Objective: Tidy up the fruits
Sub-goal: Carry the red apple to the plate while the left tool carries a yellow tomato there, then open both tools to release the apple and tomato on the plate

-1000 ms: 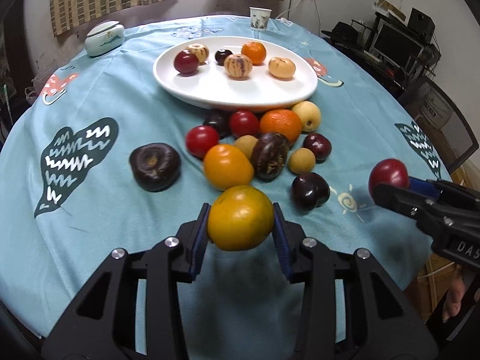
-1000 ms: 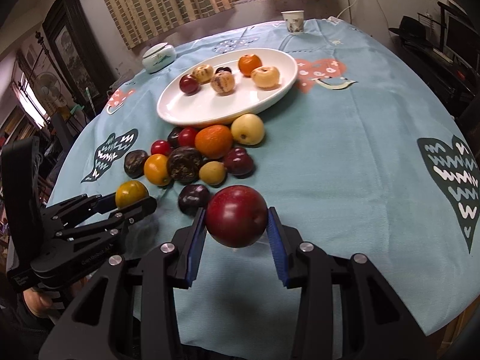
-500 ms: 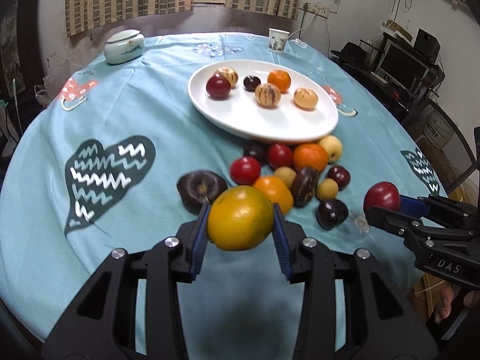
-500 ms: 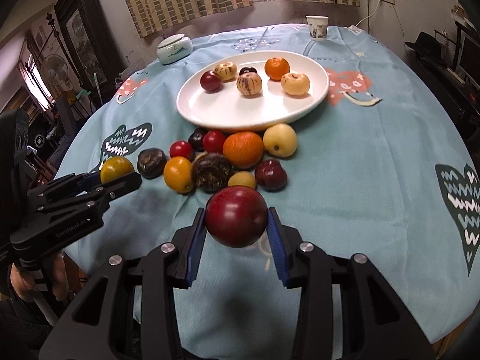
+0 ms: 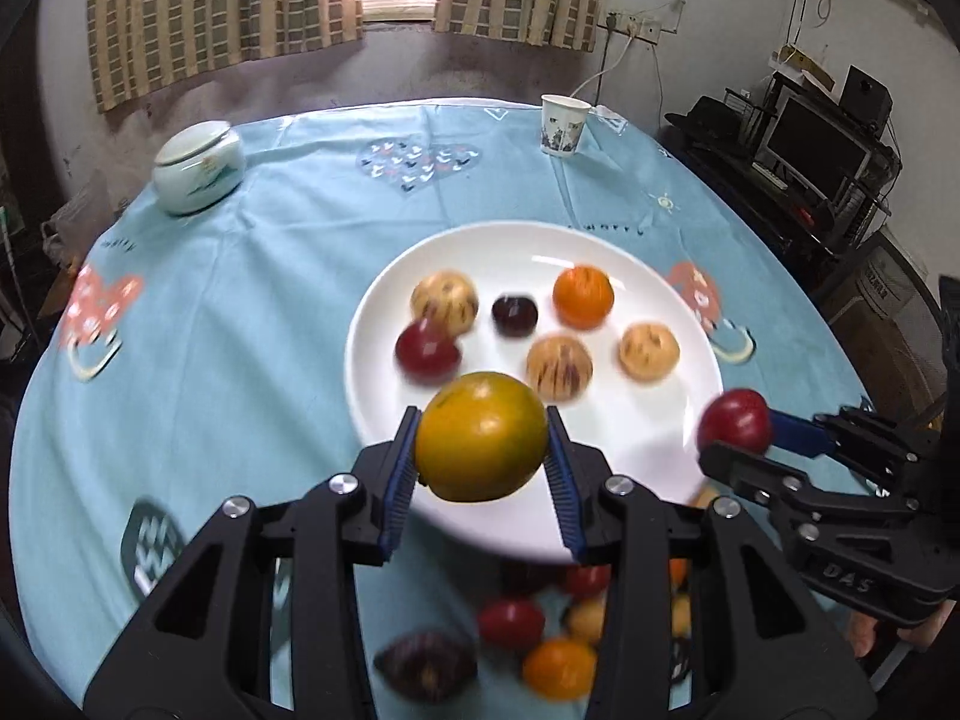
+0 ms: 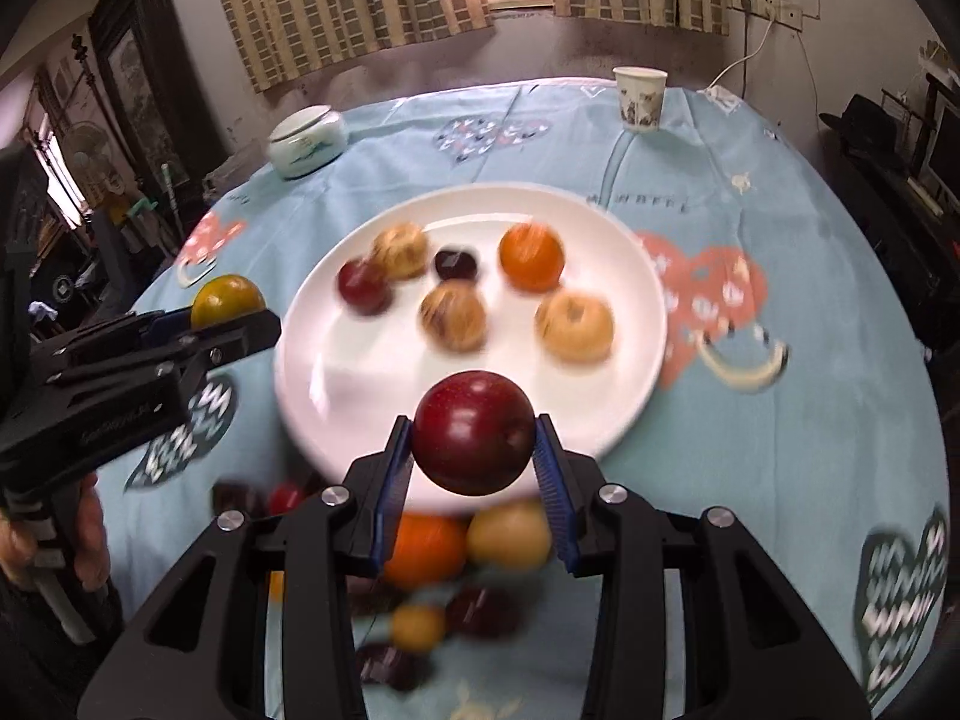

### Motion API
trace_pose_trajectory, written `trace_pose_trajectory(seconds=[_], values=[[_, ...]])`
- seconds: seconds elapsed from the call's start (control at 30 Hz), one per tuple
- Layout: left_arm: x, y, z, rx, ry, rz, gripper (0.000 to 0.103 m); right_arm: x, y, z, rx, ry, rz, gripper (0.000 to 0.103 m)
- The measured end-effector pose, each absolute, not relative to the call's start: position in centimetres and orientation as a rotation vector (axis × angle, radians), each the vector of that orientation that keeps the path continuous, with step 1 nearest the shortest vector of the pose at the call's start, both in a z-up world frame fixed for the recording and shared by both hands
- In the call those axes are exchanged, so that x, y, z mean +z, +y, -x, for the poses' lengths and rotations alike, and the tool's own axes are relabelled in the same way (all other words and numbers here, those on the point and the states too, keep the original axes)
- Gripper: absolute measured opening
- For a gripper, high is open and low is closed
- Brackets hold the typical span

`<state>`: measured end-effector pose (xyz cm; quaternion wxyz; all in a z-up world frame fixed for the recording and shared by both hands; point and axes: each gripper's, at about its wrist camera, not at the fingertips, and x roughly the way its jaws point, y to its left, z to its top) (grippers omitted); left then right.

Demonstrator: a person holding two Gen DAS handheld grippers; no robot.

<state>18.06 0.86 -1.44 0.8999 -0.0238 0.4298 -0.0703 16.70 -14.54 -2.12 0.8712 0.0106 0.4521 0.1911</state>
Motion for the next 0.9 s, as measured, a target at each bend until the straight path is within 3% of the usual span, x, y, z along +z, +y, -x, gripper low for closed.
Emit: trace_pose_trajectory(seconds=[0.2, 0.57, 0.6, 0.63, 0.67, 0.7, 0.73, 0.9], values=[[-3.3, 0.1, -23.9, -0.122, 0.949, 0.041, 0.04, -2.8, -15.8, -23.7, 0.297, 0.932, -0.046, 0.041], [-4.6, -0.4, -25.0, -0.149, 0.953, 0.033, 0.041, -5.0, -15.7, -25.8, 0.322, 0.942, -0.055, 0.041], [-4.5, -0.4, -25.0, -0.15, 0.948, 0.037, 0.041, -5.0, -15.7, -25.8, 0.322, 0.933, -0.062, 0.044], [-4.3, -0.4, -24.8, -0.148, 0.935, 0.039, 0.045, -4.9, -15.8, -25.7, 0.319, 0.913, -0.07, 0.054], [-4.0, -0.4, -24.7, -0.144, 0.92, 0.038, 0.06, -4.7, -15.8, -25.6, 0.313, 0.893, -0.074, 0.074], [-3.6, -0.3, -24.4, -0.141, 0.899, 0.039, 0.068, -4.2, -16.0, -25.1, 0.296, 0.847, -0.078, 0.081], [-3.2, -0.2, -24.1, -0.141, 0.877, 0.043, 0.074, -3.7, -16.0, -24.7, 0.287, 0.814, -0.07, 0.082], [-1.9, 0.9, -22.3, -0.134, 0.822, 0.059, 0.077, -1.8, -16.2, -22.6, 0.241, 0.679, -0.017, 0.095]])
